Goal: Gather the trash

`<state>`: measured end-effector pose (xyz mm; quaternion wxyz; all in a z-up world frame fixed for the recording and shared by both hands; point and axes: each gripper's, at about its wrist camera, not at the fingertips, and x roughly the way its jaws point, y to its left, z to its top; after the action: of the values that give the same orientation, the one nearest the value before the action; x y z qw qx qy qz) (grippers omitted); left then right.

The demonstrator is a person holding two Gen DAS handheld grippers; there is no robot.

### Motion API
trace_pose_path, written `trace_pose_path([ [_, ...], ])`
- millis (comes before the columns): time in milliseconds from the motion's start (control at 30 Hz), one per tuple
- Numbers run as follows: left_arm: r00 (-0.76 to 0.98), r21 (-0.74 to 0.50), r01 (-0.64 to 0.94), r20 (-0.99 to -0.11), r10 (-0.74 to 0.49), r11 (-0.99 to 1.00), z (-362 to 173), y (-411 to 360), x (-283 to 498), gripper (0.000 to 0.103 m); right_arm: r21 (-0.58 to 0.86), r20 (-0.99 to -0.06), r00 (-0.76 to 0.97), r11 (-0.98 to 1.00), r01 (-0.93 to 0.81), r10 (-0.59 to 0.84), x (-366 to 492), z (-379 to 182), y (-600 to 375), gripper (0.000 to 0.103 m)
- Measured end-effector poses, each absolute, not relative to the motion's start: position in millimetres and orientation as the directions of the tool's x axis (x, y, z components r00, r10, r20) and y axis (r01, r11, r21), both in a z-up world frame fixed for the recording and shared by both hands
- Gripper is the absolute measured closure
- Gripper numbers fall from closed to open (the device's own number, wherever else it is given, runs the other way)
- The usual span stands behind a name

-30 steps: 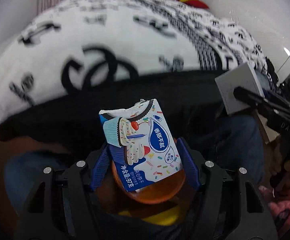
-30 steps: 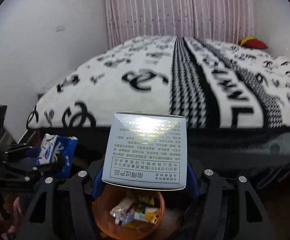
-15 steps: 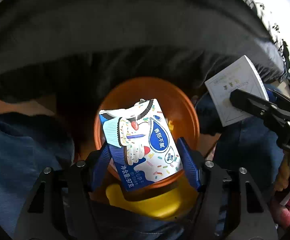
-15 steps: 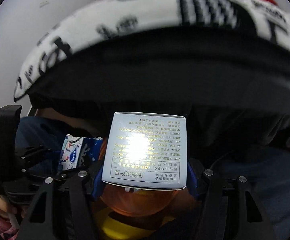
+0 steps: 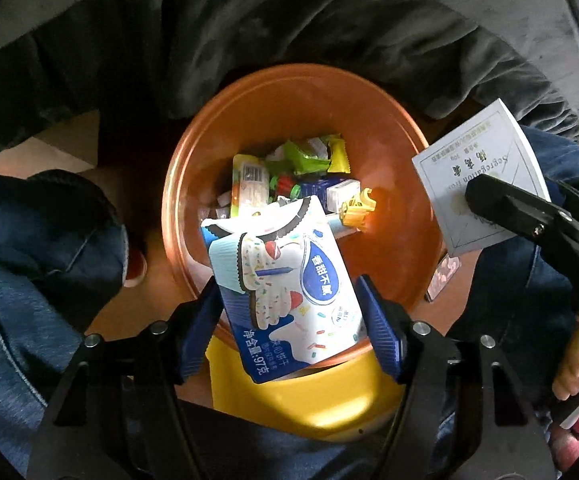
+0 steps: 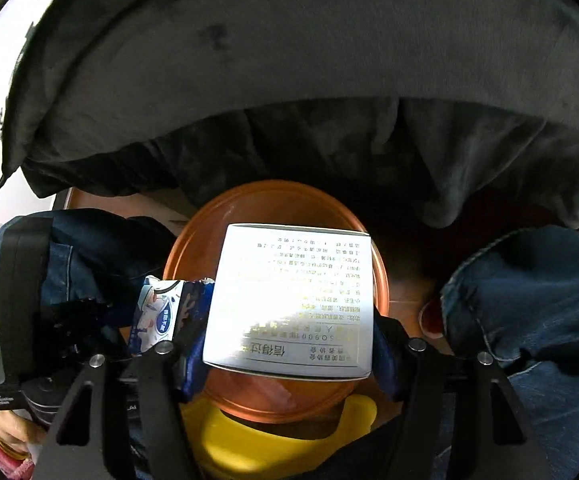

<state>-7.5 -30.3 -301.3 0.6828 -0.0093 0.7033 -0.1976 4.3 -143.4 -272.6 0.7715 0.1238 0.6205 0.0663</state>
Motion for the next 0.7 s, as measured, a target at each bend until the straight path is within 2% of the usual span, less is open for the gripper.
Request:
trace_pose_path([
  [133,-0.076,-0.285,0.254,-0.959,-0.274,0.924,-306,-32,-6,0.033,0.293,-0.940,0.199,0.954,0.061,0.276,5,-279,-144,0.036],
  [200,-0.079,-0.281,0.248,-0.960,-0.270,0.927,-307,-33,-4,0.025,0.297,-0.939,0.205,0.952,0.070,0.277,8,-280,-142,0.017],
  [233,-0.076,-0.278,0.243,-0.961,-0.267,0.929,-307,-32,-4,0.021,0.295,-0.937,0.216,0.953,0.072,0.274,7,-277,-143,0.016],
  [700,-0.003,-0.252,0.247,-0.966,-0.260,0.936,-290,-27,-6,0.019,0.289,-0.925,0.282,0.953,0.093,0.253,3,-255,-154,0.014],
])
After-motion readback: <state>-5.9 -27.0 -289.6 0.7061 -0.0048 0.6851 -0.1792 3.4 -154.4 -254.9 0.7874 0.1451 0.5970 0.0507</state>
